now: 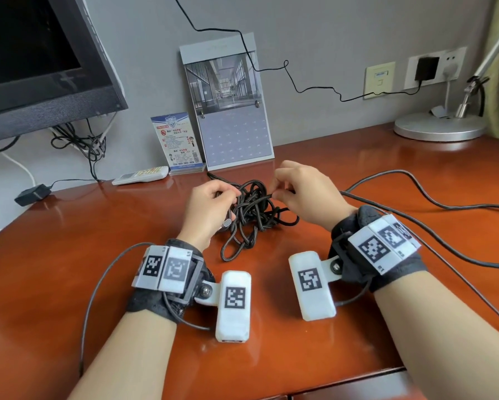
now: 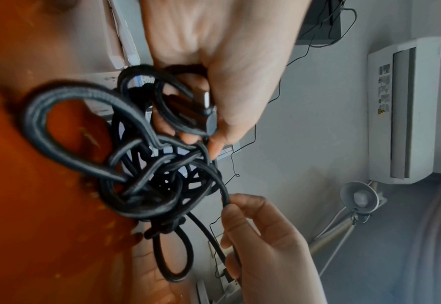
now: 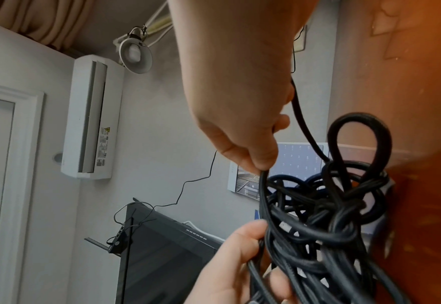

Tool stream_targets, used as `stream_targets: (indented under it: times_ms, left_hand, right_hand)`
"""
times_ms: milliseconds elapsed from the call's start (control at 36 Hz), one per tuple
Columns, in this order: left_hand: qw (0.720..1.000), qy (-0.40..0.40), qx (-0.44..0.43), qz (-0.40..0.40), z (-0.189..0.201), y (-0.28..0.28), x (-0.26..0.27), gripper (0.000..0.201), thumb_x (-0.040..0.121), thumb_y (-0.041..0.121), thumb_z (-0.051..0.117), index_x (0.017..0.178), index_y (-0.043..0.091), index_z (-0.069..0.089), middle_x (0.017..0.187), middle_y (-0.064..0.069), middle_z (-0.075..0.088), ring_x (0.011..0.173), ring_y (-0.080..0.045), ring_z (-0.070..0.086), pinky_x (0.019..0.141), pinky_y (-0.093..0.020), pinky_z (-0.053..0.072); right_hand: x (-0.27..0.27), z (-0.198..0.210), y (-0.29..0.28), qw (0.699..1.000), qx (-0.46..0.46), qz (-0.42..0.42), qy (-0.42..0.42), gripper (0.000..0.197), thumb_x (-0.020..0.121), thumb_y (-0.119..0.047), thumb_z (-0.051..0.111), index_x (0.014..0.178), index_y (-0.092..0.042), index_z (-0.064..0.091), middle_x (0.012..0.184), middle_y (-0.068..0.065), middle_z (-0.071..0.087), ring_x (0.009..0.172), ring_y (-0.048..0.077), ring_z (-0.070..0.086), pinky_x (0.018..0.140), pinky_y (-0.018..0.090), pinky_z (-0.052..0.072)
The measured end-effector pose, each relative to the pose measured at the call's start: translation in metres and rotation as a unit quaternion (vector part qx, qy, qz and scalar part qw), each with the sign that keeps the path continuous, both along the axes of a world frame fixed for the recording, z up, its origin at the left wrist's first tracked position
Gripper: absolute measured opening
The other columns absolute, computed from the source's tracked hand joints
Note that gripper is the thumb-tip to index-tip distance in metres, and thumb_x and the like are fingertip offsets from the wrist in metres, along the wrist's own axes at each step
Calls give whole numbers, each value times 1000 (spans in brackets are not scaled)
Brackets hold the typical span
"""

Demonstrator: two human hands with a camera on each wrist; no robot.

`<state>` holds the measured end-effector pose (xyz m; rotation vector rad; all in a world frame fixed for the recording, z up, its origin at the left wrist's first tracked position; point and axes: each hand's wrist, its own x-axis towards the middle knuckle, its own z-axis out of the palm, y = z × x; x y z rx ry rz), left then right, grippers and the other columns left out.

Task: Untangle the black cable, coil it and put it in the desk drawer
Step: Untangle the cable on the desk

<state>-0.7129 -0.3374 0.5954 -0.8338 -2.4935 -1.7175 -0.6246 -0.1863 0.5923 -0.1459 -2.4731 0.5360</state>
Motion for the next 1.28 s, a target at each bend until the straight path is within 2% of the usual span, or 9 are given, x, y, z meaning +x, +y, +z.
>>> stream_targets:
  times_ms: [194, 306, 472, 583, 667, 833, 944, 1055, 1278]
  left_hand:
    - [987, 26, -137, -78, 6, 0, 3, 18, 89, 12, 49, 90, 26, 61, 89, 6, 52, 68, -10, 48, 61, -26, 41]
    - [994, -12, -95, -44, 3, 3, 1, 19, 91, 12, 48, 99, 24, 61, 84, 4, 54, 59, -10, 45, 53, -25, 35]
    - [994, -98, -41, -26, 1, 13, 8, 32, 91, 14, 47, 121, 21, 56, 78, 1, 46, 58, -11, 43, 60, -27, 36]
    - [992, -98, -61, -43, 4, 14, 14, 34, 91, 15, 48, 124, 21, 54, 82, 2, 50, 62, -12, 46, 62, -28, 38]
    - [990, -66, -111, -62, 8, 14, 15, 32, 93, 16, 47, 122, 26, 52, 81, 1, 54, 65, -12, 48, 66, -30, 40]
    - [990, -6, -138, -42, 27, 17, 14, 31, 91, 19, 48, 119, 32, 55, 62, 5, 49, 58, -16, 46, 59, -28, 40]
    - [971, 2, -239, -15, 36, -1, 11, 21, 91, 26, 47, 103, 38, 60, 81, 11, 61, 70, -15, 65, 72, -33, 53]
    - [897, 240, -350, 123, 54, -9, 8, 25, 92, 26, 46, 88, 28, 70, 82, 7, 68, 75, -22, 62, 71, -31, 46]
    - [866, 234, -427, -116, 55, 27, -8, 13, 78, 28, 64, 71, 38, 59, 81, 21, 58, 85, -10, 58, 82, -31, 49]
  right_hand:
    - [-5, -6, 2, 995, 8, -67, 67, 10, 85, -6, 58, 90, -12, 66, 88, -3, 51, 89, 21, 44, 73, 39, 44]
    - [1, -1, -9, 990, -65, 28, 120, 15, 79, -9, 59, 83, -23, 61, 76, -15, 52, 76, 10, 48, 69, 27, 41]
    - [3, -3, -20, 989, -10, -24, -148, 13, 84, -36, 61, 89, -27, 68, 76, -11, 57, 82, 16, 57, 68, 26, 40]
    - [1, -9, -15, 985, -60, -40, -155, 18, 86, -34, 60, 101, -25, 66, 66, -8, 66, 58, -1, 57, 54, 21, 37]
    - [-1, -8, -16, 980, -109, -13, -167, 17, 89, -24, 58, 103, -22, 67, 62, -4, 69, 38, 0, 52, 52, 23, 47]
    - [-5, 1, -5, 975, -162, 14, -153, 17, 89, -17, 59, 74, -20, 65, 62, 2, 70, 43, 16, 58, 58, 26, 55]
    - [-8, -13, -18, 972, -176, 10, -155, 18, 86, -15, 58, 69, -20, 62, 56, -2, 65, 45, 12, 59, 67, 30, 58]
    - [-9, -15, -26, 979, -143, -7, -148, 19, 81, -21, 58, 63, -25, 56, 55, -5, 62, 51, 9, 57, 70, 32, 57]
    - [-10, -17, -20, 983, -132, -31, -124, 11, 85, -28, 51, 78, -23, 58, 79, -3, 60, 80, 20, 53, 66, 25, 35]
